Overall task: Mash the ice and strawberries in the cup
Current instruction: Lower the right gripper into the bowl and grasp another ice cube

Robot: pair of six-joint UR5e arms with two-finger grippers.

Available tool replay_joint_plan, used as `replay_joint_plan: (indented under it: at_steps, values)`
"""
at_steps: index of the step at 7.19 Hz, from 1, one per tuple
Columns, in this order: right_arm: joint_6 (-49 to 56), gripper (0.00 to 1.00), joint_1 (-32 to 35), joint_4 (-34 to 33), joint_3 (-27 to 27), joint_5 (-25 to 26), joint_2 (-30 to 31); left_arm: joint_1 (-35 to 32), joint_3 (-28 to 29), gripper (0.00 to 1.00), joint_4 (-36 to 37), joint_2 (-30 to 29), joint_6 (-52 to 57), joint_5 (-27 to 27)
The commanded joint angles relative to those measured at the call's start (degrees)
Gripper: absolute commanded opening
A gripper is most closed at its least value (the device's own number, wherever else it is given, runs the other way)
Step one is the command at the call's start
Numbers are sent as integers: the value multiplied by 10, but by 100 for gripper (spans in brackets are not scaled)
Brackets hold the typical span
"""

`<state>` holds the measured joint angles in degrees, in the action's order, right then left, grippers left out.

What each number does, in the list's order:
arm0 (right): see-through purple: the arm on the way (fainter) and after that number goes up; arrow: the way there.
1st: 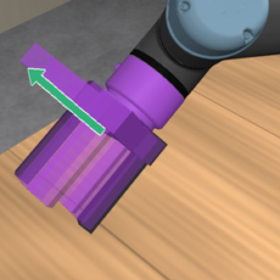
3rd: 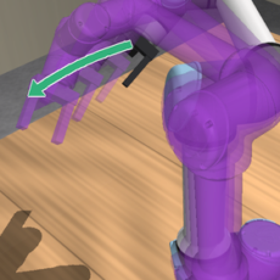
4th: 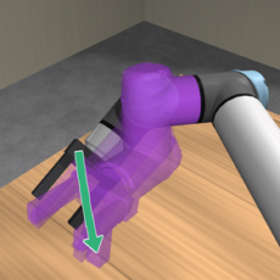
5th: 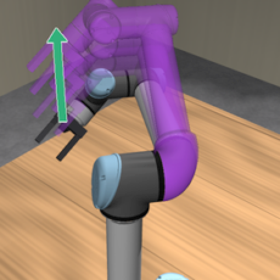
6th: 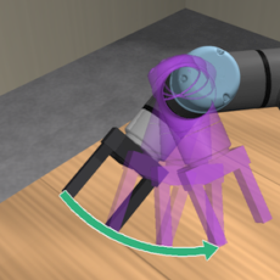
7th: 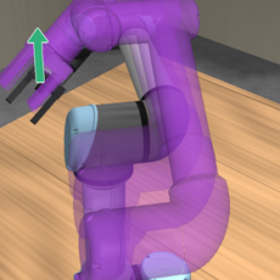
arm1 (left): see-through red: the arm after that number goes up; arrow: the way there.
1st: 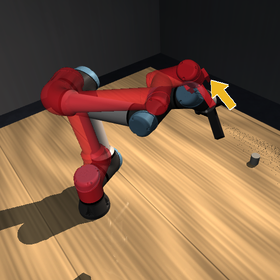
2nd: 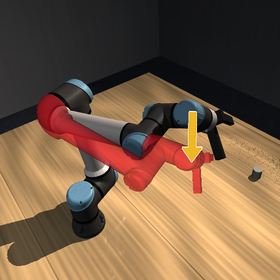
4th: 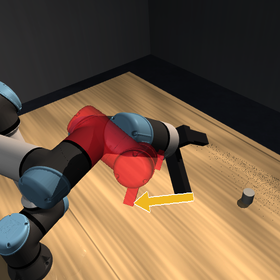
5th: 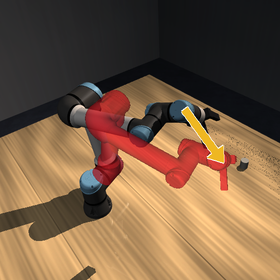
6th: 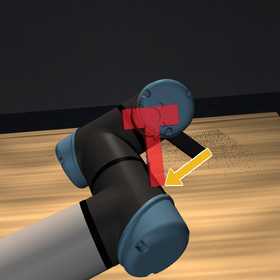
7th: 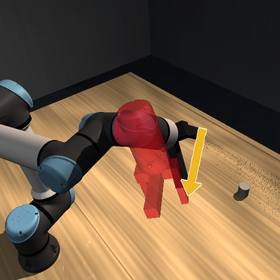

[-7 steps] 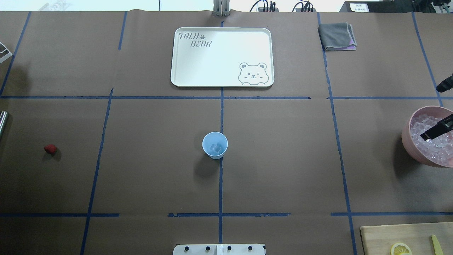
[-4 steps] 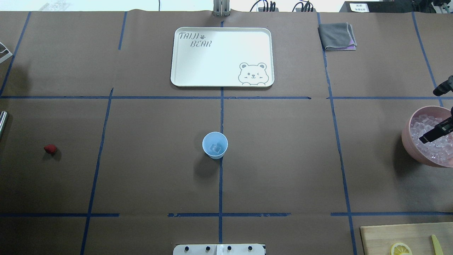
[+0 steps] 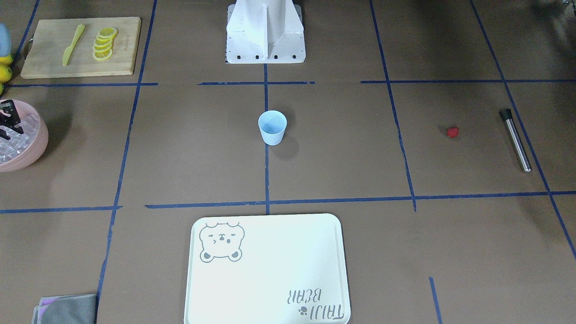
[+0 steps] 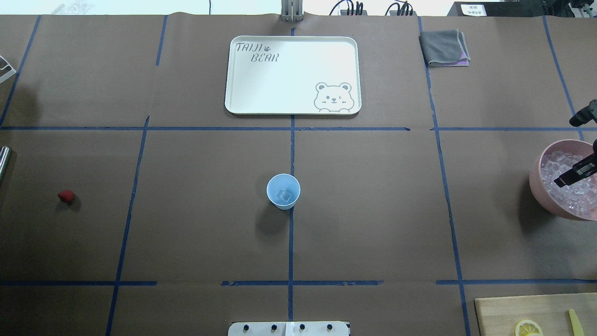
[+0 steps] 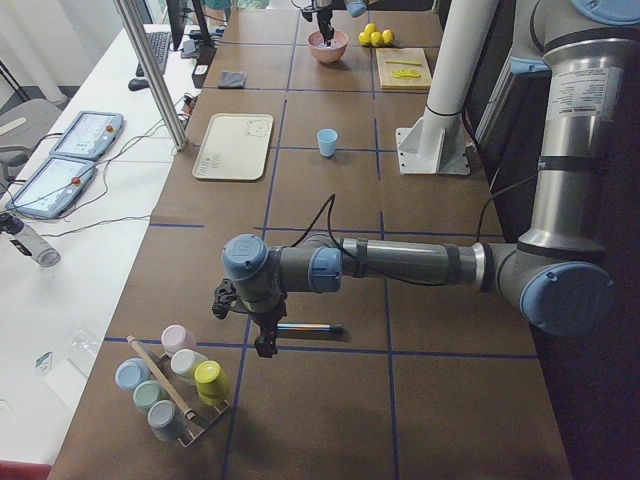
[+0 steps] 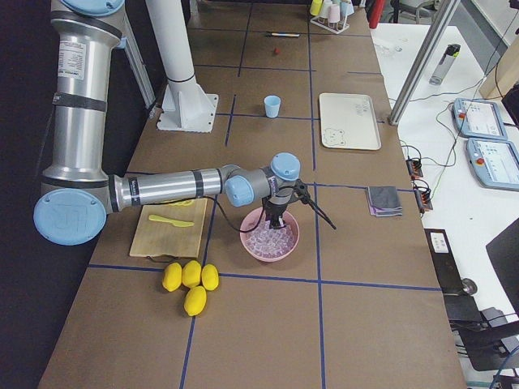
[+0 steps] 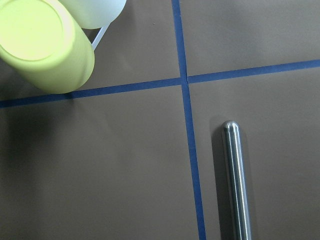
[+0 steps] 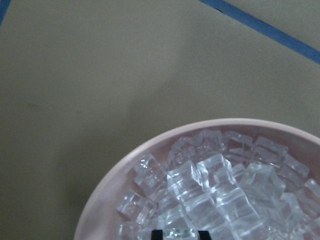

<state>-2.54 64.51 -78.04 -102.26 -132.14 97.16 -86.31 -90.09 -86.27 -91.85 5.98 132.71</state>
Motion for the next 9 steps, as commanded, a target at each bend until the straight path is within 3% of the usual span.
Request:
replay_joint_plan:
  at_steps: [1,3,4,5,7,9]
  values:
    - [1,1,2,-1,-6,0,0,5,0,100,0,0,0,0]
    - [-8,1,31,-26,-36,-3,-8,7,0,100,0,0,0,0]
    - [-23,0,40,-80,-70,-1,-19,8,0,100,1,1,0,0]
    - [-44,0,54,-150,-86,-1,-69,7,0,100,1,1,0,0]
    - [-182,0,54,-212,-117,0,-151,8,-1,100,-2,7,0,0]
    - [-298,0,-1,-214,-128,2,-205,8,-4,100,-1,7,0,0]
